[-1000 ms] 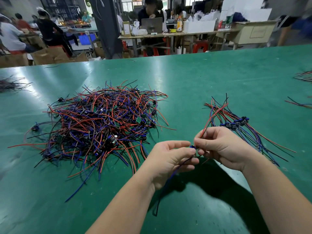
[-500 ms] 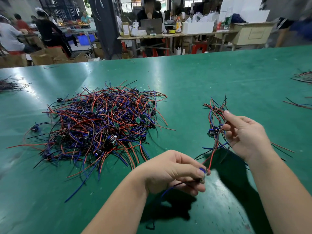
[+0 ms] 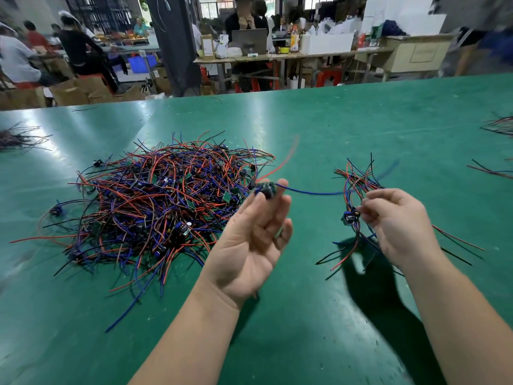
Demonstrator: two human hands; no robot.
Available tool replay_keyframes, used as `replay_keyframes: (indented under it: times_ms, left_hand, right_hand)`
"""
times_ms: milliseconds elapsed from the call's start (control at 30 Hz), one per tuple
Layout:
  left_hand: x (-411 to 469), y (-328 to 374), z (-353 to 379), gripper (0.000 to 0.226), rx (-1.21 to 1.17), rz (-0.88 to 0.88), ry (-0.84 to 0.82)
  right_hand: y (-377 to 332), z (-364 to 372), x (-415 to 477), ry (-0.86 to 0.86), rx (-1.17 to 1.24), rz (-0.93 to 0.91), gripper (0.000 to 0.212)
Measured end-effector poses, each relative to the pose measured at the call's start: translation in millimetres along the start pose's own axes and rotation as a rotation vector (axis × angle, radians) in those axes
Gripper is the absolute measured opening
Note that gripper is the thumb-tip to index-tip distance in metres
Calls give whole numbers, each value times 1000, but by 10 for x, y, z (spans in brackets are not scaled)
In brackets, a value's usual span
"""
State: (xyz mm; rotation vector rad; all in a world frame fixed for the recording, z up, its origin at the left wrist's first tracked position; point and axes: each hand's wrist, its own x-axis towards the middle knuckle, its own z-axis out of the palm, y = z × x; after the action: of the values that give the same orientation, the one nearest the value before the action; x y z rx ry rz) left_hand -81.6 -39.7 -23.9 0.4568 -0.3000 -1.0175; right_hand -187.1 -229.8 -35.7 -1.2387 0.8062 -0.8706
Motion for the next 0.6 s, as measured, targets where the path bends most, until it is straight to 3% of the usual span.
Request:
replay_keyframes:
  times_ms: [100,167,233,400,500,600]
  left_hand:
    - [13,-21,4,81,40,71,83]
    - [8,-86,6,66,122,82,136]
    - [1,-170,26,36,245,92,164]
    - [3,-343,58,25,468,201,247]
    - [5,-373,47,27,510,361,246]
    - [16,-368,40,48,620,495,182]
  right_hand:
    - [21,115,-177,-330,-158,10,22]
    - [6,198,-318,-542,-59,37,18]
    - [6,250,-399,-665,146,68,31]
    - [18,293,-453,-661,315,76,45]
    - [-14,283,-431,-608,356,106,22]
    - [-66,272,-382,-547,433,156,11]
